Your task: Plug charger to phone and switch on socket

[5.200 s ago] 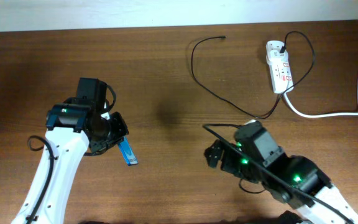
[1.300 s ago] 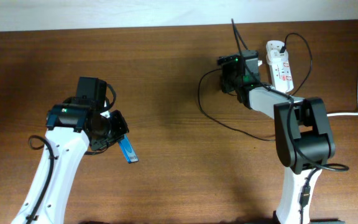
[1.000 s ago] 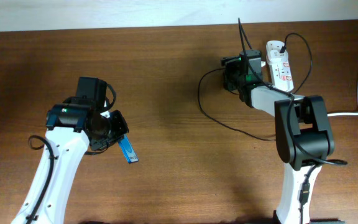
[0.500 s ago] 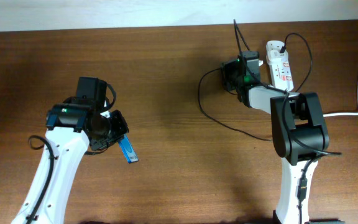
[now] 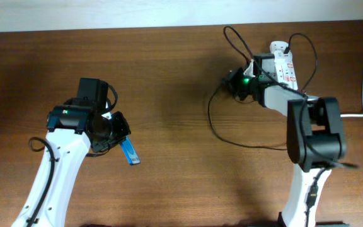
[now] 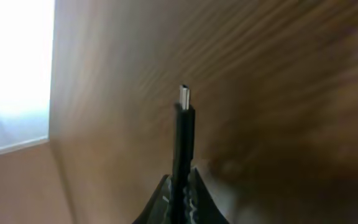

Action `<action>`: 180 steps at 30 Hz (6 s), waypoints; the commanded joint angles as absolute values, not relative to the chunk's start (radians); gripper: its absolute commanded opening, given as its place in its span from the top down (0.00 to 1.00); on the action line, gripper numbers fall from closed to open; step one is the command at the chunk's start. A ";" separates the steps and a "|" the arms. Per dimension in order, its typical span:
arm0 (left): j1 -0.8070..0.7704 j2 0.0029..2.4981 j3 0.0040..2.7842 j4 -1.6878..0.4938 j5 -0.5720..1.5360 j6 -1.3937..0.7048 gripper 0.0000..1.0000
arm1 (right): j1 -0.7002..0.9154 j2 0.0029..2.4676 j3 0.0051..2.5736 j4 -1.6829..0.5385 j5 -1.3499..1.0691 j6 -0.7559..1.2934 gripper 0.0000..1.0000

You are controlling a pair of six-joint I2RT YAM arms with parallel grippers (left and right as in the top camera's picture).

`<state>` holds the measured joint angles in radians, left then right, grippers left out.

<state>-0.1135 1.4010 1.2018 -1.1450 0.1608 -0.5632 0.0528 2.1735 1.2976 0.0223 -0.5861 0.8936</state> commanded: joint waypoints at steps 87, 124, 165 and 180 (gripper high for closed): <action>-0.111 1.399 1.211 -0.339 1.104 -0.701 1.00 | 0.386 1.577 1.295 -1.005 -1.301 -0.305 0.96; -0.111 1.399 1.211 -0.405 1.048 -0.702 1.00 | 0.385 1.577 1.295 -1.067 -1.357 -0.258 0.96; -0.111 1.399 1.211 -0.405 1.050 -0.702 1.00 | 0.386 1.577 1.295 -1.017 -1.385 -0.141 0.96; -0.111 1.399 1.211 -0.402 1.021 -0.725 1.00 | 0.386 1.577 1.295 -1.058 -1.377 -0.140 0.96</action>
<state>-0.1108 1.4036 1.2003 -0.4076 1.0122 -0.7227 0.3817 1.5978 1.2911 -1.0550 -1.3533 -0.1337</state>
